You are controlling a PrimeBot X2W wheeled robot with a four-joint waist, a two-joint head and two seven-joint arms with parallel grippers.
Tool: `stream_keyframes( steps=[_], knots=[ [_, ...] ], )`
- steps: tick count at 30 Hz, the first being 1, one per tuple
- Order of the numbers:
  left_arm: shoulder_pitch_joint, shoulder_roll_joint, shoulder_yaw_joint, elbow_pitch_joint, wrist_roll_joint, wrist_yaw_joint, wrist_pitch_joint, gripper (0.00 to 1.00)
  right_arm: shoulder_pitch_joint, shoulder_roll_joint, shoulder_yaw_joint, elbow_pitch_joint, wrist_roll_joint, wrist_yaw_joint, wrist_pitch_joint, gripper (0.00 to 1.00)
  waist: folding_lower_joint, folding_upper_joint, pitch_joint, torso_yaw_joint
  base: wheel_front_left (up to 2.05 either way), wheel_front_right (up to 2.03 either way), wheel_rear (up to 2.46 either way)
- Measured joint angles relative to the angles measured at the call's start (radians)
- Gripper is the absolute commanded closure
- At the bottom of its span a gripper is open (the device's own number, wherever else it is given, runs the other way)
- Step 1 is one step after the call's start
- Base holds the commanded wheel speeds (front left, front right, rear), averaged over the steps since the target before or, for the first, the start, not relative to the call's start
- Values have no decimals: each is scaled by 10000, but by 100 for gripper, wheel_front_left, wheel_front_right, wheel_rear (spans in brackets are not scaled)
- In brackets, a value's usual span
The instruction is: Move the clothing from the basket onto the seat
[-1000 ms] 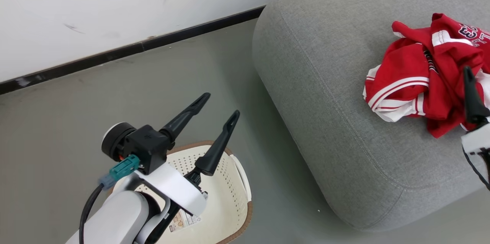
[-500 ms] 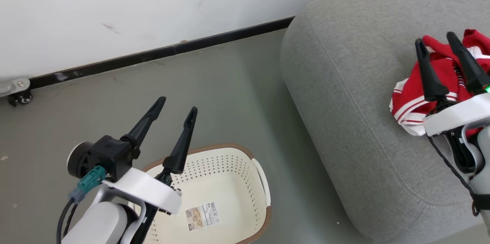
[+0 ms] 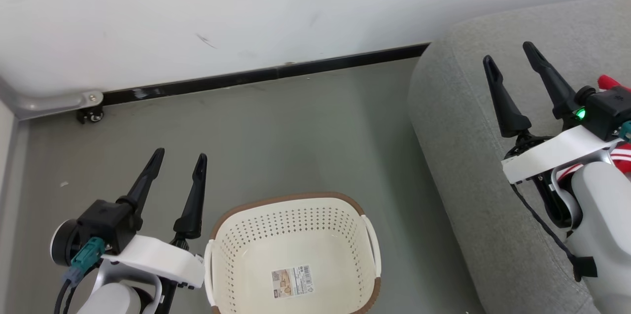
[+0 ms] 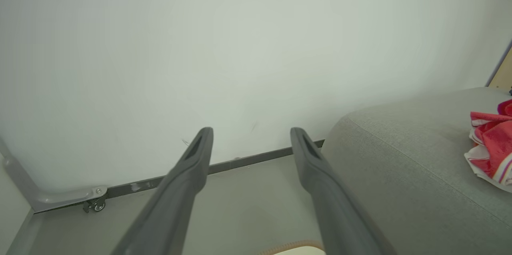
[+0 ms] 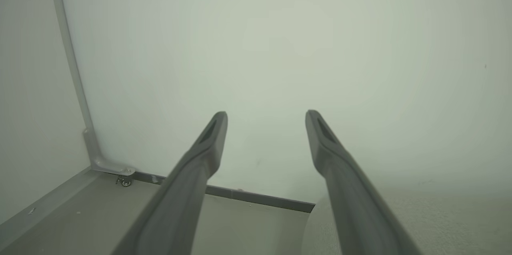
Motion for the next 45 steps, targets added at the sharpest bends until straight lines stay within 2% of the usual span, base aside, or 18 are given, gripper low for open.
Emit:
stream_keyframes(
  steps=[9, 20, 34, 45],
  knots=[
    [535, -113, 196, 100, 274, 623, -79, 0, 522, 608, -324, 27, -253, 0, 31, 0, 0, 0, -306, 759, 0, 0, 0],
    [1071, -552, 407, 119, 318, 1047, -82, 0, 1593, 1373, -892, 127, -374, 0, 345, 0, 0, 0, -741, 1588, 0, 0, 0],
    [1435, -943, 128, 334, 644, 1053, -82, 0, 3108, 2447, -1791, 328, -1076, 0, 1246, 0, 0, 0, -1324, 2317, 0, 0, 0],
    [1843, -1099, 12, 500, 815, 1053, -82, 0, 4158, 2796, -2176, -119, -1864, 0, 1425, 0, 0, 0, -1706, 2509, 0, 0, 0]
  ],
)
